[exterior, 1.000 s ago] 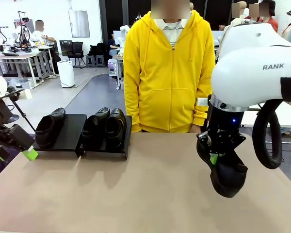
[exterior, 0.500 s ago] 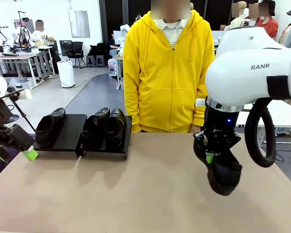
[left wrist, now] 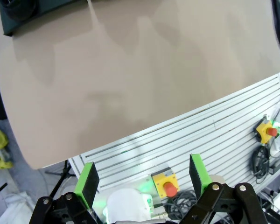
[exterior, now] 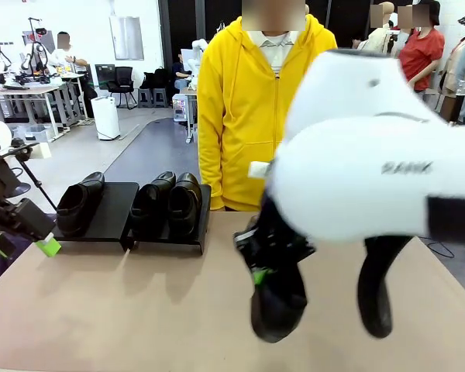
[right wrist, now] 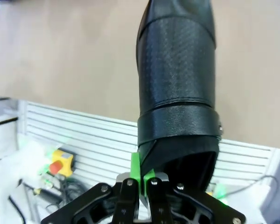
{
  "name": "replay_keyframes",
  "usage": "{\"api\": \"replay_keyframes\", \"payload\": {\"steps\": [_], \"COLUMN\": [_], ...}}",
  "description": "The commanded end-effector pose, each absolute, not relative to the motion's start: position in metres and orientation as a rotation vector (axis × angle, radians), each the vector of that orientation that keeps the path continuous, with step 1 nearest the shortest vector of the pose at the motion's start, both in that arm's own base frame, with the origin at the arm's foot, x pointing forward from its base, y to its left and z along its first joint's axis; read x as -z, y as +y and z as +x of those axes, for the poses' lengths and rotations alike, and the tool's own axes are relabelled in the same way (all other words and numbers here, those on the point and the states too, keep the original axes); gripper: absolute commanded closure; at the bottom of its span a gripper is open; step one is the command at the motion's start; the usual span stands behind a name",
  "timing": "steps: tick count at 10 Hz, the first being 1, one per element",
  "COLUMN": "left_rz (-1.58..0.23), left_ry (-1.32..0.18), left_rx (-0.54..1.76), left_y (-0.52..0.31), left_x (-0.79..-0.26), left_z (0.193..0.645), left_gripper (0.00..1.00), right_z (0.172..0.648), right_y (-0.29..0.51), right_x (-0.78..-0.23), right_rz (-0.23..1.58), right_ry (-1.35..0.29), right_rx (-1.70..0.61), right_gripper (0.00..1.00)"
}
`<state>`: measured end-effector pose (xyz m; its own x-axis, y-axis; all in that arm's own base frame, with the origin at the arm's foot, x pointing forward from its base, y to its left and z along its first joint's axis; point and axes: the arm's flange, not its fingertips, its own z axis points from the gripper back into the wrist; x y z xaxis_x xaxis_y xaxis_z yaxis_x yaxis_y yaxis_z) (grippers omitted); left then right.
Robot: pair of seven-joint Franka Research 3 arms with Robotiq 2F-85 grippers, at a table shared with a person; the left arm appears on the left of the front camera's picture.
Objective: Organize the shoes by placing them on the stand.
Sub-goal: Pick up one Shoe and place it in the middle of the table.
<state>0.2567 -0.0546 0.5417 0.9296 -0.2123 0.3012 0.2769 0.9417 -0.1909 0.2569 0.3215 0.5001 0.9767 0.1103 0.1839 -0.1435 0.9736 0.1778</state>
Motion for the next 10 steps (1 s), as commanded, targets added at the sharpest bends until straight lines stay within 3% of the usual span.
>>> {"api": "replay_keyframes", "payload": {"steps": [1,5,10], "left_rz": [-0.229,-0.229,-0.229], "left_ry": [-0.287,-0.287,-0.287], "left_rx": [0.263,0.263,0.263], "left_y": [-0.054,-0.054,-0.054], "left_x": [-0.543,-0.543,-0.543], "left_z": [0.258,0.258,0.258], "left_gripper": [0.0,0.0,0.0], "right_z": [0.3,0.336,0.376], "right_y": [0.356,0.415,0.431], "right_x": [-0.479,-0.434,-0.393], "right_rz": [0.188,0.159,0.106], "right_ry": [-0.134,-0.08,-0.023], "right_rx": [-0.149,-0.161,-0.044], "right_gripper": [1.0,1.0,1.0]}}
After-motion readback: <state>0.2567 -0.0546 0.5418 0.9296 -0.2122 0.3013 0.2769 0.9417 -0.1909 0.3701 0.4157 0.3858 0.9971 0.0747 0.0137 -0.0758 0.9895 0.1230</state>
